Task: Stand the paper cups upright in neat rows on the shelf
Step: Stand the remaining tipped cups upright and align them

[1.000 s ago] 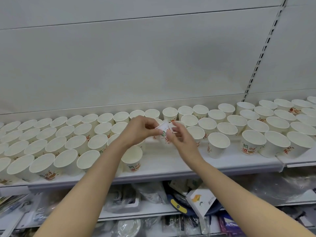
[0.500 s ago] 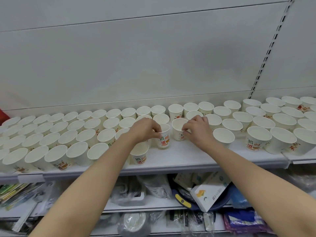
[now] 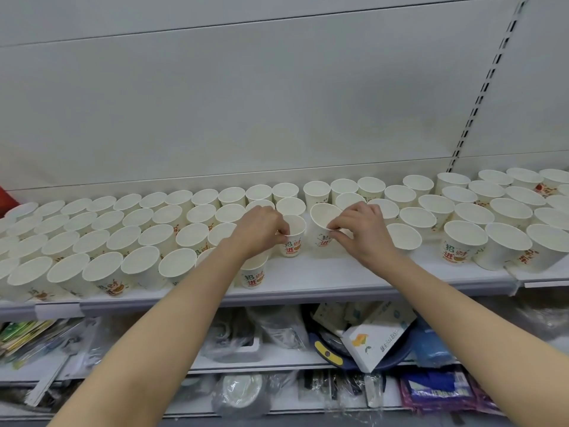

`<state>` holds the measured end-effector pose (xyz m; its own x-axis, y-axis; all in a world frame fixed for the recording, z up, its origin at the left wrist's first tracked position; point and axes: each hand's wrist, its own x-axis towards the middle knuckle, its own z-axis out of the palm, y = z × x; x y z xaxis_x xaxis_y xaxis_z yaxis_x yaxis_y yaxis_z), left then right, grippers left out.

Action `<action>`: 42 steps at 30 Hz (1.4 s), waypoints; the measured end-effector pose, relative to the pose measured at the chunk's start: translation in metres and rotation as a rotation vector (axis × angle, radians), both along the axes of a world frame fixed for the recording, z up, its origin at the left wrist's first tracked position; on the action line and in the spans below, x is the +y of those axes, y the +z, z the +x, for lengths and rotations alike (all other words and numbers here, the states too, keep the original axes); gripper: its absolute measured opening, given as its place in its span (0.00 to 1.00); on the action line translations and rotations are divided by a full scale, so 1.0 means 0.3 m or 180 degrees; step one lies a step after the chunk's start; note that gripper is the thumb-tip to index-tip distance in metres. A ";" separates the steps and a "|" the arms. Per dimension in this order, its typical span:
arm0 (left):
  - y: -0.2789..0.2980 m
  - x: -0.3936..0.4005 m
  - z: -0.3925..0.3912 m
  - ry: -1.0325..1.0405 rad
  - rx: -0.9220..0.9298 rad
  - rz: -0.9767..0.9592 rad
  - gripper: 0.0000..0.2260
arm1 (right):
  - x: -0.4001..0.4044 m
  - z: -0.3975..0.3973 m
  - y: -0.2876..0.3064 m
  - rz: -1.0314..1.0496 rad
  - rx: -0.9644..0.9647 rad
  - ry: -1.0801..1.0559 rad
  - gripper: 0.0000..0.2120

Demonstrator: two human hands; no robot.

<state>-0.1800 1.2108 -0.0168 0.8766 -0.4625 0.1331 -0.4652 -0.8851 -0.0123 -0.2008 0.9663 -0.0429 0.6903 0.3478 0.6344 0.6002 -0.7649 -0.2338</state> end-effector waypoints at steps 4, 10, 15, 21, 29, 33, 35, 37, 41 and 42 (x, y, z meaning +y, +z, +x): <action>-0.021 -0.013 -0.006 0.0019 0.0067 -0.0145 0.07 | 0.007 -0.051 -0.014 0.0066 0.0047 0.0239 0.05; 0.021 0.061 -0.118 0.0392 -0.0122 -0.1123 0.11 | 0.082 -0.115 -0.069 -0.0054 0.0147 0.0619 0.05; -0.035 0.114 -0.271 0.0640 -0.0369 -0.0915 0.18 | 0.129 -0.143 -0.110 -0.0024 0.0226 0.0634 0.04; -0.117 0.119 -0.322 0.0992 -0.0466 -0.0937 0.15 | 0.169 -0.169 -0.126 0.0652 0.1061 0.0281 0.05; -0.119 0.095 -0.338 0.1088 -0.0417 -0.1048 0.09 | 0.223 -0.202 -0.129 0.0671 0.1138 0.0172 0.03; -0.123 0.078 -0.343 0.1102 -0.0441 -0.1195 0.10 | 0.234 -0.201 -0.114 0.0695 0.1082 0.0104 0.04; -0.127 0.067 -0.344 0.1087 -0.0425 -0.1280 0.10 | 0.243 -0.204 -0.109 0.0690 0.1123 0.0055 0.04; -0.135 0.066 -0.346 0.1036 -0.0444 -0.1284 0.10 | 0.244 -0.207 -0.105 0.0679 0.1147 0.0011 0.04; -0.158 0.089 -0.356 0.0898 -0.0594 -0.1382 0.10 | 0.231 -0.209 -0.110 0.0641 0.1138 -0.0056 0.04; -0.160 0.092 -0.359 0.0884 -0.0641 -0.1397 0.10 | 0.231 -0.207 -0.112 0.0641 0.1138 -0.0059 0.04</action>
<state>-0.2877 1.2384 -0.0649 0.8949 -0.0811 0.4388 -0.2402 -0.9162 0.3207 -0.2628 1.0357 -0.0763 0.8847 0.2267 0.4074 0.4406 -0.6925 -0.5713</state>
